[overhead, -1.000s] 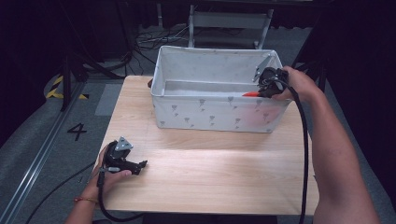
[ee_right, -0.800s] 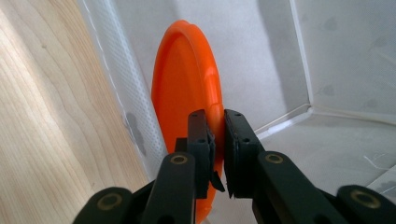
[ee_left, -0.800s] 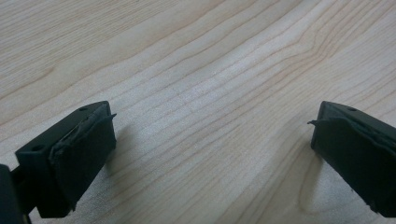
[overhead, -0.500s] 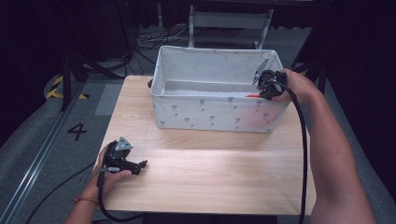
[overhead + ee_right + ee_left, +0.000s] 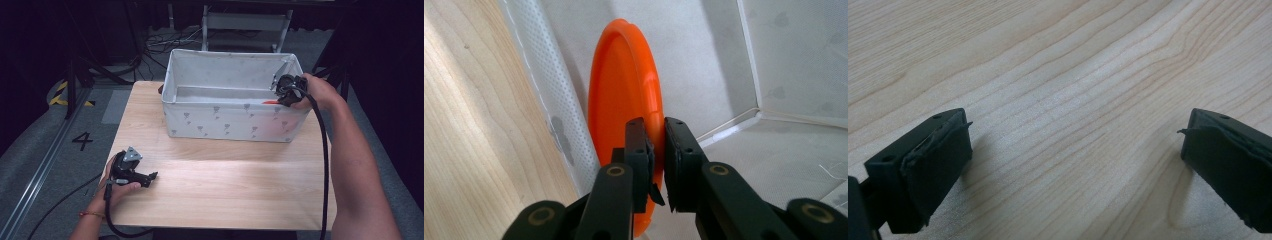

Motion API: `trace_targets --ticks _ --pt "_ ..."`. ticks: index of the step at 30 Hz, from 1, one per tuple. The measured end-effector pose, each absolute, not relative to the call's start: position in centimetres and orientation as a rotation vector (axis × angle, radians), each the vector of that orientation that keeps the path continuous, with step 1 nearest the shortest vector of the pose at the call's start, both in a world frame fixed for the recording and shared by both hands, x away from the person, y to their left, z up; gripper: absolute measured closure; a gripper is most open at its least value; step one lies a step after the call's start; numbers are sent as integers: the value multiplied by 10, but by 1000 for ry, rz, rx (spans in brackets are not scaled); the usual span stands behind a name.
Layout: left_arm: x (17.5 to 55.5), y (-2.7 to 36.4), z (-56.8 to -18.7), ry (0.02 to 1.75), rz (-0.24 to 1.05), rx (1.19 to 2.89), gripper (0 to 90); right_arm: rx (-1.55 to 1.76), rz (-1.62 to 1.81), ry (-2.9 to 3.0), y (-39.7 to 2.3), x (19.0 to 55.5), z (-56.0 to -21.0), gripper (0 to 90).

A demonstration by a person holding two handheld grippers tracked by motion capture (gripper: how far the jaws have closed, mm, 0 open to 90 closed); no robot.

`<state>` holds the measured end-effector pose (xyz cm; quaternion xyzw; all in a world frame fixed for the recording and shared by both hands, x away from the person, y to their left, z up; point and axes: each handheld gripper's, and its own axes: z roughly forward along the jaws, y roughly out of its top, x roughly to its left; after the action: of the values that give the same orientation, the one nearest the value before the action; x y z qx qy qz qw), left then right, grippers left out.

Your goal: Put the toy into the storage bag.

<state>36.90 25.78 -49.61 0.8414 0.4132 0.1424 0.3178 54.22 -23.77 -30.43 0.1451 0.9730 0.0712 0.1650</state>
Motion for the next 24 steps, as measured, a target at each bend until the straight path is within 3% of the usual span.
trace_targets --ticks 14,23,24 --pt "369 258 -496 1087 375 2214 2 464 302 2721 -242 539 -298 736" --pt "369 258 -496 1086 375 2215 2 550 516 2635 -257 532 -289 627" --pt "369 258 -496 1086 375 2215 2 577 556 2612 -261 529 -287 585"
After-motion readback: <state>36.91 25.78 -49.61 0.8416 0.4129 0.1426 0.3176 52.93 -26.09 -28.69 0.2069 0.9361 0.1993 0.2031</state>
